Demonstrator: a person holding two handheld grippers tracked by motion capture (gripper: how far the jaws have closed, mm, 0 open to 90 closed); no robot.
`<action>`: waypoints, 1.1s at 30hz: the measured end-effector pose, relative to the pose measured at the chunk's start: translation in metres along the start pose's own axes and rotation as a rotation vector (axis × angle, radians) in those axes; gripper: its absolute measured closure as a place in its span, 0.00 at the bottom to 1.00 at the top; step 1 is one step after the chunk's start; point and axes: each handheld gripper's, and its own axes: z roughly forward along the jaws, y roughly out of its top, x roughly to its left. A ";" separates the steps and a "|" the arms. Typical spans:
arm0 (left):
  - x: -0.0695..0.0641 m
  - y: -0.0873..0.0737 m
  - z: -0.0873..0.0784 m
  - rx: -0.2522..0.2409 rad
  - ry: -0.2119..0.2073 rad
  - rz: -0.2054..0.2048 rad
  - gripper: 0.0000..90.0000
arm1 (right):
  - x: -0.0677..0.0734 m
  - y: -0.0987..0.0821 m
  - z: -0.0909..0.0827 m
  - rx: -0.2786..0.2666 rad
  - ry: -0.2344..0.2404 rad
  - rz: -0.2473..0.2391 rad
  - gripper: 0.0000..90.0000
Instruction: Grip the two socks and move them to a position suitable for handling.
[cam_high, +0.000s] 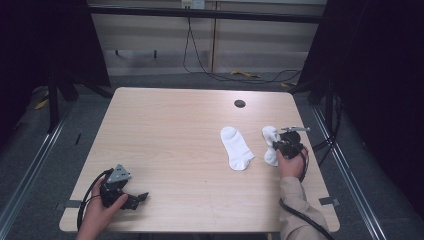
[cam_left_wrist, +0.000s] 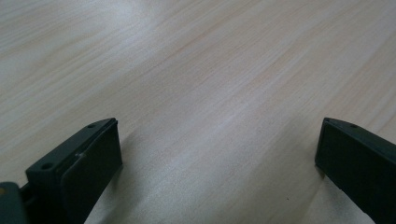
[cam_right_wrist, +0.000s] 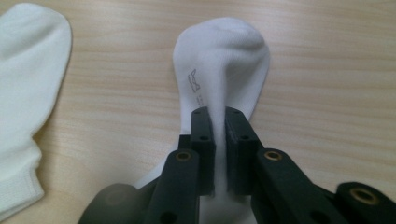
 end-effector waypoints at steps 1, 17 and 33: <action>0.000 0.000 0.000 0.000 0.000 0.000 0.00 | -0.001 0.000 -0.002 -0.013 0.015 -0.003 0.94; 0.000 -0.001 0.000 -0.004 -0.004 0.002 0.00 | 0.018 0.012 -0.070 -0.121 0.208 -0.132 0.91; 0.000 -0.001 -0.001 -0.003 -0.005 0.003 0.00 | 0.141 -0.010 -0.109 -0.103 0.543 -0.416 0.93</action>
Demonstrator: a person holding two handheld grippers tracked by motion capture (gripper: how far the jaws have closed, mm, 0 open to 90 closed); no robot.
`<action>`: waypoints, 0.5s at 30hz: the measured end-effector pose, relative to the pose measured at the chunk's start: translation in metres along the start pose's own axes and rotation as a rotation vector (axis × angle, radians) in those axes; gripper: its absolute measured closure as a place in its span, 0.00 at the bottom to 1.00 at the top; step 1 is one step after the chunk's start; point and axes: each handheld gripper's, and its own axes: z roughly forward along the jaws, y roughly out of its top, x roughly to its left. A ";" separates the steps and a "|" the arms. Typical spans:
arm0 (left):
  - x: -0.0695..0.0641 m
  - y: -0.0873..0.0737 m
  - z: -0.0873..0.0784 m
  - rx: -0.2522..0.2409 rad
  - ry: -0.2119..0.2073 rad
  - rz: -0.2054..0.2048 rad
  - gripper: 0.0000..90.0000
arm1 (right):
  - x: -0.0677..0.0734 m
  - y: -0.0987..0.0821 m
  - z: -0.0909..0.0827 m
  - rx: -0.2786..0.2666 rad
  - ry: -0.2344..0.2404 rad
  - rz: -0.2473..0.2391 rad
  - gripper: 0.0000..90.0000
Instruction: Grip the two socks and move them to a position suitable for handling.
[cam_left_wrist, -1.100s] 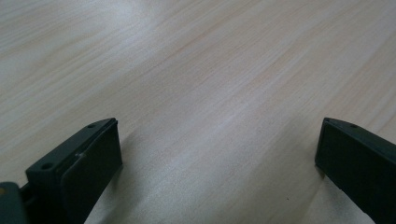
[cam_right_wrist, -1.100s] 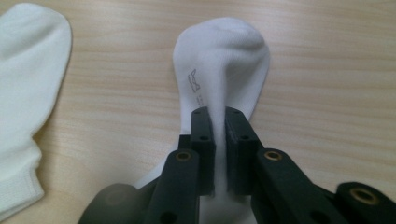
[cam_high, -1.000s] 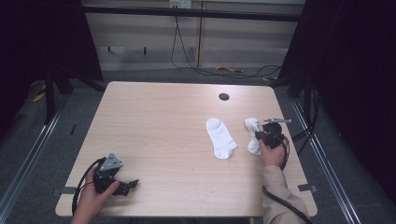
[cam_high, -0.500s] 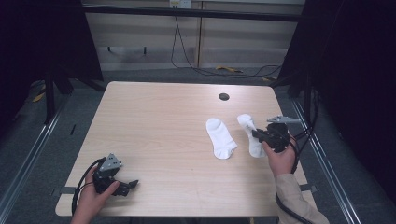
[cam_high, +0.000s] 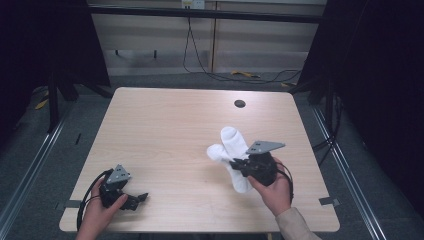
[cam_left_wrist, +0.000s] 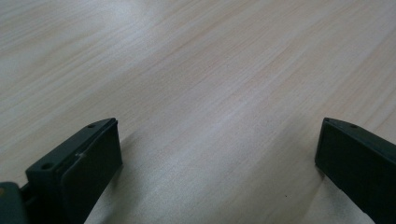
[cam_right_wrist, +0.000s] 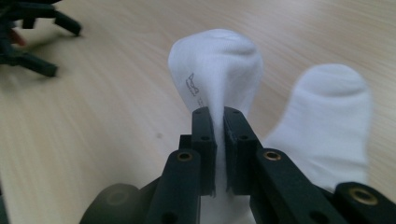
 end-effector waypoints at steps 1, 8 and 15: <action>0.000 0.000 0.000 0.000 0.000 0.000 0.00 | 0.008 0.002 0.006 0.001 0.032 -0.014 0.94; 0.000 0.000 0.000 0.000 0.001 0.001 0.00 | 0.041 -0.004 0.045 0.053 0.092 -0.050 0.60; 0.000 0.000 0.000 0.002 -0.001 0.000 0.00 | 0.017 -0.011 0.048 0.086 -0.075 -0.011 0.47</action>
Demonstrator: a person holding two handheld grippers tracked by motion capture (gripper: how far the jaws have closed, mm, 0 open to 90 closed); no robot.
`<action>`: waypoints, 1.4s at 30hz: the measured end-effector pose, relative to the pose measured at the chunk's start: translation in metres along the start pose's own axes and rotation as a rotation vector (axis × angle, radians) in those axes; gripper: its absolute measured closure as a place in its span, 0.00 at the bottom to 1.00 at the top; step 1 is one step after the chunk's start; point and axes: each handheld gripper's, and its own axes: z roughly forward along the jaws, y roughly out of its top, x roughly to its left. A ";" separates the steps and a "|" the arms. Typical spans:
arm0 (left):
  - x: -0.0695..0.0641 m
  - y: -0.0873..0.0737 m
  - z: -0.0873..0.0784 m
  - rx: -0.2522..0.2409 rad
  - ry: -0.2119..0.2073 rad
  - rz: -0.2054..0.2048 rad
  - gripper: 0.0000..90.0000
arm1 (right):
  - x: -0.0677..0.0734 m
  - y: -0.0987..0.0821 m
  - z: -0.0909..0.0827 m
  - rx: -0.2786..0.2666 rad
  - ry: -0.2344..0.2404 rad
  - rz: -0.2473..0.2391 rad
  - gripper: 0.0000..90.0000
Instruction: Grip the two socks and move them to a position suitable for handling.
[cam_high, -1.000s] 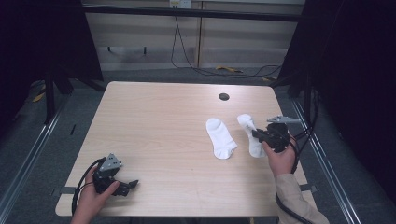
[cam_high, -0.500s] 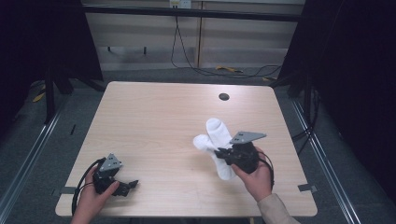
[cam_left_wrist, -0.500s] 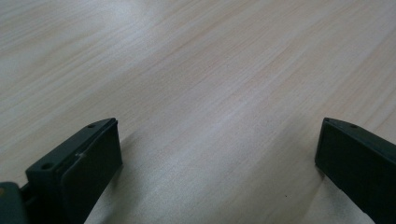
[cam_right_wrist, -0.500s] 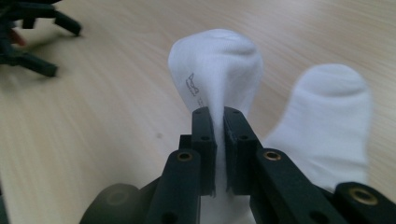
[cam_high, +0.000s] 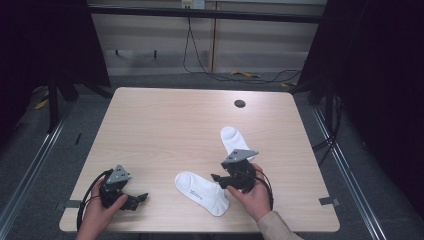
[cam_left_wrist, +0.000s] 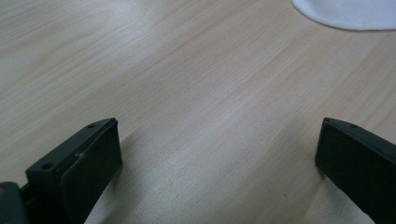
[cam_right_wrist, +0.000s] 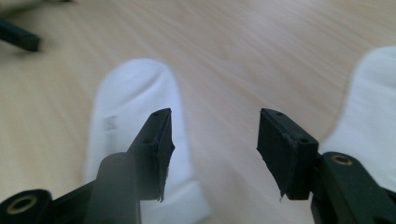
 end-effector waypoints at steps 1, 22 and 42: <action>0.000 0.000 0.000 0.001 0.000 0.000 0.00 | -0.006 0.000 0.000 0.002 -0.030 0.005 0.46; 0.000 0.000 0.000 0.003 0.003 0.001 0.00 | -0.094 0.015 0.063 0.030 -0.327 0.295 0.42; 0.000 0.000 0.000 0.004 0.003 0.001 0.00 | -0.079 0.024 0.034 -0.047 -0.138 0.163 0.96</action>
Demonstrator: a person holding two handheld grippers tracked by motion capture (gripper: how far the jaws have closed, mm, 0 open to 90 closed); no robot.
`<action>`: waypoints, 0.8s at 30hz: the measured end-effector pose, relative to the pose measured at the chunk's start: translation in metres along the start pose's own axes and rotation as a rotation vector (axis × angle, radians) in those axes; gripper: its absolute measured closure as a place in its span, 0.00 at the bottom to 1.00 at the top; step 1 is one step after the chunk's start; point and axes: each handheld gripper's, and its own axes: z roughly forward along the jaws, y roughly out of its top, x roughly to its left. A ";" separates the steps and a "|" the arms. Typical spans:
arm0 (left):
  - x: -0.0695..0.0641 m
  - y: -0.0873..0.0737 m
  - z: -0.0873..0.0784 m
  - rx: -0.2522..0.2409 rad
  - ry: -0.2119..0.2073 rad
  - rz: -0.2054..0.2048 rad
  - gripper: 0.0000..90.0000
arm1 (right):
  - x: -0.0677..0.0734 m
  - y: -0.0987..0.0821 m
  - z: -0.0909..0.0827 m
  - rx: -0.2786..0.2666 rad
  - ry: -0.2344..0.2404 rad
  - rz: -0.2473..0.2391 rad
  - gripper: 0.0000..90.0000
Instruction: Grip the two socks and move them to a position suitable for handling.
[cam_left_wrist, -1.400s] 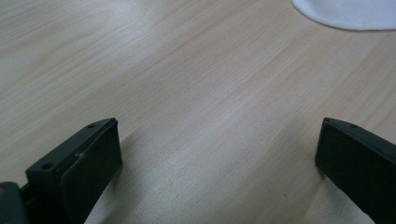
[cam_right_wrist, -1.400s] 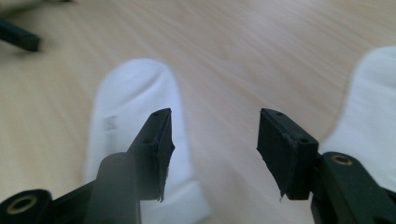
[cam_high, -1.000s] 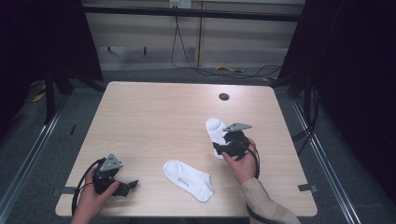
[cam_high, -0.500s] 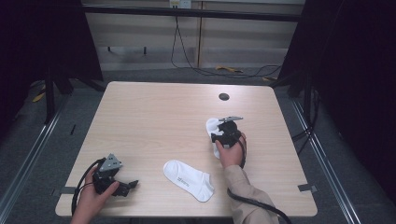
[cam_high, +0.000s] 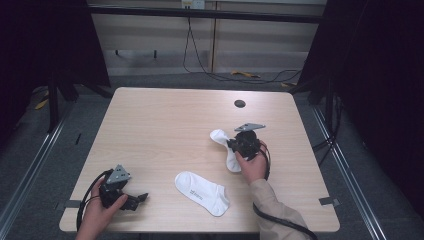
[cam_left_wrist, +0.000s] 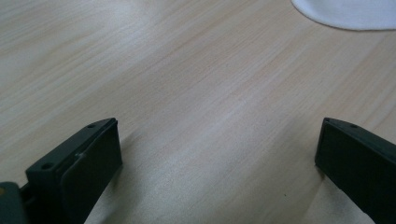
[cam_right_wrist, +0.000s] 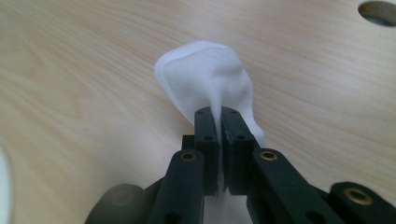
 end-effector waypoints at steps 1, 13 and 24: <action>0.000 0.000 0.000 0.000 0.000 0.000 0.00 | 0.003 0.002 -0.009 -0.009 0.019 -0.026 0.96; -0.001 -0.001 0.000 -0.011 0.001 -0.006 0.00 | 0.023 -0.020 -0.049 -0.015 0.124 -0.247 0.57; -0.001 -0.001 0.000 -0.009 0.007 -0.007 0.00 | 0.029 -0.068 -0.081 -0.005 0.116 -0.192 0.44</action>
